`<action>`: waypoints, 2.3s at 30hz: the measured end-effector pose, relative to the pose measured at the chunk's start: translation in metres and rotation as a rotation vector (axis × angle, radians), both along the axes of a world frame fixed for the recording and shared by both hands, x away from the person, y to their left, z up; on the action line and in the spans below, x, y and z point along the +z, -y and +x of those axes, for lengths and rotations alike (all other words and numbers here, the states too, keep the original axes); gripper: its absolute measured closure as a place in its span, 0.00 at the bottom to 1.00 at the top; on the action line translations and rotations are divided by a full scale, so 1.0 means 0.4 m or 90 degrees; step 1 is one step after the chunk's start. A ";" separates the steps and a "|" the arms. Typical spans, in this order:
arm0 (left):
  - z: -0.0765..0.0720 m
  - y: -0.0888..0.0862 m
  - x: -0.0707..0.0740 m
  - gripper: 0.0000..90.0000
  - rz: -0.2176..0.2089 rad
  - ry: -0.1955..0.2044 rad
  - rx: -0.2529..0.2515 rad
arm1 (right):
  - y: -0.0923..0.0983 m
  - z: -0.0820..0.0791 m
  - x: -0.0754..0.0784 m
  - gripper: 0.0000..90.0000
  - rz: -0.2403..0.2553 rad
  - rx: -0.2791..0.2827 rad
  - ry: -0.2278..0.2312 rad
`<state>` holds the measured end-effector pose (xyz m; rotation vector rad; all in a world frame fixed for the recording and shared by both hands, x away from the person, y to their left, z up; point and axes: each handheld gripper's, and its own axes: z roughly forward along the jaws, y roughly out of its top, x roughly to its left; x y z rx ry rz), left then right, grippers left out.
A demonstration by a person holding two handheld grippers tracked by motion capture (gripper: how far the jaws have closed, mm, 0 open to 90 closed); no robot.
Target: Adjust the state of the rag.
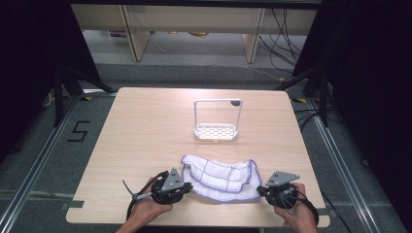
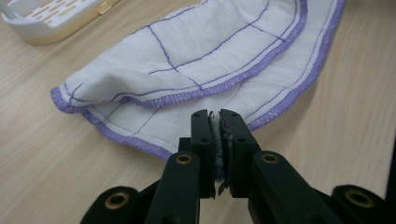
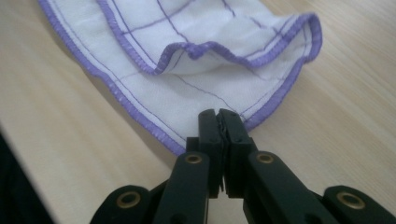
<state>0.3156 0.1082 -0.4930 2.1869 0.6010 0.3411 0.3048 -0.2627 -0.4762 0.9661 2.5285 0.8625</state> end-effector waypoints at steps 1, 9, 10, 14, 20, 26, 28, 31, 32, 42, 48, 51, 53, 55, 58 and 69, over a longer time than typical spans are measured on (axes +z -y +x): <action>0.000 0.000 0.000 0.93 0.000 0.000 0.000 | 0.000 0.000 0.000 0.99 0.000 0.000 0.000; -0.034 -0.034 -0.033 0.91 0.008 -0.024 0.004 | -0.055 -0.028 -0.036 0.95 -0.032 0.027 -0.034; -0.032 -0.034 -0.034 0.88 0.022 -0.025 0.004 | -0.054 -0.028 -0.024 0.81 -0.029 0.021 -0.018; -0.032 -0.029 -0.042 0.85 0.020 -0.041 -0.006 | -0.066 -0.028 0.018 0.66 -0.010 0.045 0.059; -0.034 -0.028 -0.045 0.84 0.026 -0.043 -0.001 | -0.104 -0.001 0.001 0.61 -0.038 0.102 0.081; -0.034 -0.027 -0.044 0.84 0.027 -0.043 -0.008 | -0.125 0.027 -0.016 0.90 -0.073 0.163 0.062; -0.033 -0.027 -0.043 0.84 0.037 -0.039 -0.008 | -0.126 0.037 -0.010 0.98 -0.084 0.186 0.080; -0.034 -0.028 -0.044 0.85 0.031 -0.041 -0.002 | -0.128 0.044 0.007 0.99 -0.084 0.191 0.089; -0.035 -0.027 -0.044 0.85 0.026 -0.044 -0.001 | -0.129 0.049 0.020 0.99 -0.070 0.193 0.087; -0.047 -0.034 -0.040 0.86 0.023 -0.035 -0.007 | -0.032 0.213 0.093 1.00 0.086 0.024 0.079; -0.069 -0.036 -0.046 0.87 0.014 -0.045 -0.010 | -0.013 0.304 0.043 1.00 0.084 -0.052 0.055; -0.082 -0.031 -0.043 0.87 0.028 -0.042 -0.039 | -0.025 0.342 -0.003 1.00 0.045 -0.088 0.017; -0.085 -0.027 -0.046 0.86 0.021 -0.048 -0.038 | -0.029 0.351 -0.015 1.00 0.041 -0.095 0.022; -0.090 -0.024 -0.047 0.85 0.024 -0.044 -0.045 | -0.042 0.366 -0.037 1.00 0.029 -0.097 0.000; -0.102 -0.017 -0.049 0.81 0.001 -0.060 -0.051 | -0.057 0.369 -0.046 1.00 0.018 -0.091 -0.010; -0.121 -0.015 -0.046 0.91 0.029 -0.050 -0.079 | -0.070 0.375 -0.057 0.99 -0.005 -0.076 -0.017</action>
